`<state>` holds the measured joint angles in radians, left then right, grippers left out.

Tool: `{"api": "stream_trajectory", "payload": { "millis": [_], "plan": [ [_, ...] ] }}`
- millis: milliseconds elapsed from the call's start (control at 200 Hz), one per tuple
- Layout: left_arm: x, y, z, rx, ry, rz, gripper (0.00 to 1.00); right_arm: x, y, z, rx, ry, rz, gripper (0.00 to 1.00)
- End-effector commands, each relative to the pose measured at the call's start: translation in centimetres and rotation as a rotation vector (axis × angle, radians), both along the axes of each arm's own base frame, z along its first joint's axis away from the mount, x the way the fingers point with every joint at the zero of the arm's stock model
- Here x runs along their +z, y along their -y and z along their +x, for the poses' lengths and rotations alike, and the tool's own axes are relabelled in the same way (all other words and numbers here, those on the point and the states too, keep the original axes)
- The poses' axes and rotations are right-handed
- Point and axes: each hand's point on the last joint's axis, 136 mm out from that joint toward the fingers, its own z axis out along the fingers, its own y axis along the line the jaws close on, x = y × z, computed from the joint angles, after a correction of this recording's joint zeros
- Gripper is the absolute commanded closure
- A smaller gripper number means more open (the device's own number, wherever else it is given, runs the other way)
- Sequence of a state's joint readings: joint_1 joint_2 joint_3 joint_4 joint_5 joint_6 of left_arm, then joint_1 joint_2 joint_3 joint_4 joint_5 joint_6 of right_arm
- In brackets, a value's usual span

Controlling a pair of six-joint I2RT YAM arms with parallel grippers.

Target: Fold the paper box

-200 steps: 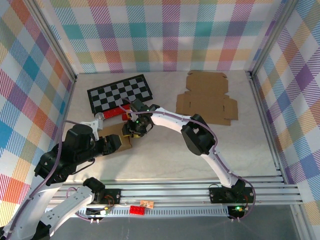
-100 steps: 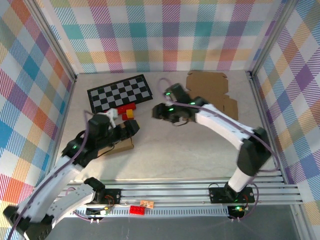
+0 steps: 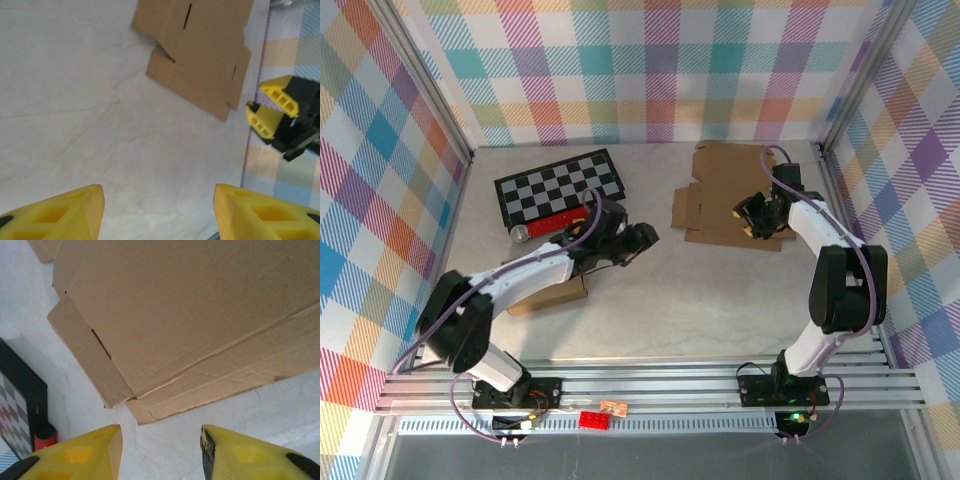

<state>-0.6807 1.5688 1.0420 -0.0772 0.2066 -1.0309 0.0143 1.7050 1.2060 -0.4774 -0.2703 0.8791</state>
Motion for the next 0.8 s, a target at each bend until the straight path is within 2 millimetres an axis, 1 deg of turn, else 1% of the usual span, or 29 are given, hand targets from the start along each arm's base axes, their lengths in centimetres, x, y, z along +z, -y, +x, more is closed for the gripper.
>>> {"api": "stream_trajectory", "payload": {
  "millis": [0, 85, 95, 180, 215, 230, 295, 330, 370, 470, 515, 570, 645, 795],
  "plan": [
    [0.1, 3.3, 2.9, 0.110, 0.000, -0.114, 0.43, 1.8, -0.5, 2.2, -0.023, 0.065, 0.114, 0.54],
    [-1.8, 5.3, 4.8, 0.181, -0.016, -0.165, 0.46, 2.0, 0.1, 2.9, -0.041, 0.078, 0.117, 0.54],
    [-1.7, 5.5, 5.1, 0.188, -0.012, -0.176, 0.46, 2.0, 0.2, 2.9, -0.044, 0.079, 0.118, 0.54],
    [-3.2, 7.3, 7.0, 0.244, -0.013, -0.217, 0.49, 2.2, 0.9, 3.3, -0.068, 0.087, 0.119, 0.54],
    [-3.5, 7.8, 7.9, 0.265, -0.004, -0.234, 0.49, 2.2, 1.1, 3.4, -0.076, 0.085, 0.126, 0.54],
    [-3.2, 8.2, 8.3, 0.271, 0.007, -0.251, 0.49, 2.2, 1.2, 3.5, -0.078, 0.084, 0.128, 0.54],
    [-3.8, 9.0, 9.7, 0.301, 0.016, -0.268, 0.51, 2.1, 1.4, 3.6, -0.080, 0.078, 0.143, 0.54],
    [-3.9, 9.2, 10.4, 0.317, 0.027, -0.267, 0.51, 2.1, 1.4, 3.6, -0.081, 0.078, 0.143, 0.54],
    [-4.6, 9.3, 10.9, 0.334, 0.022, -0.260, 0.52, 2.2, 1.6, 3.6, -0.083, 0.080, 0.138, 0.54],
    [-6.5, 9.4, 11.6, 0.384, -0.016, -0.263, 0.55, 1.7, 1.9, 3.5, -0.095, 0.070, 0.132, 0.54],
    [-7.4, 9.3, 11.6, 0.401, -0.035, -0.258, 0.56, 1.6, 1.9, 3.8, -0.096, 0.074, 0.133, 0.53],
    [-8.0, 9.2, 11.7, 0.418, -0.043, -0.256, 0.56, 1.2, 2.0, 4.3, -0.100, 0.072, 0.136, 0.53],
    [-8.5, 9.3, 12.1, 0.433, -0.044, -0.272, 0.56, 0.4, 2.2, 5.1, -0.112, 0.068, 0.155, 0.53],
    [-8.6, 9.9, 13.1, 0.454, -0.032, -0.303, 0.57, -1.3, 2.6, 6.4, -0.130, 0.057, 0.158, 0.53]
  ]
}}
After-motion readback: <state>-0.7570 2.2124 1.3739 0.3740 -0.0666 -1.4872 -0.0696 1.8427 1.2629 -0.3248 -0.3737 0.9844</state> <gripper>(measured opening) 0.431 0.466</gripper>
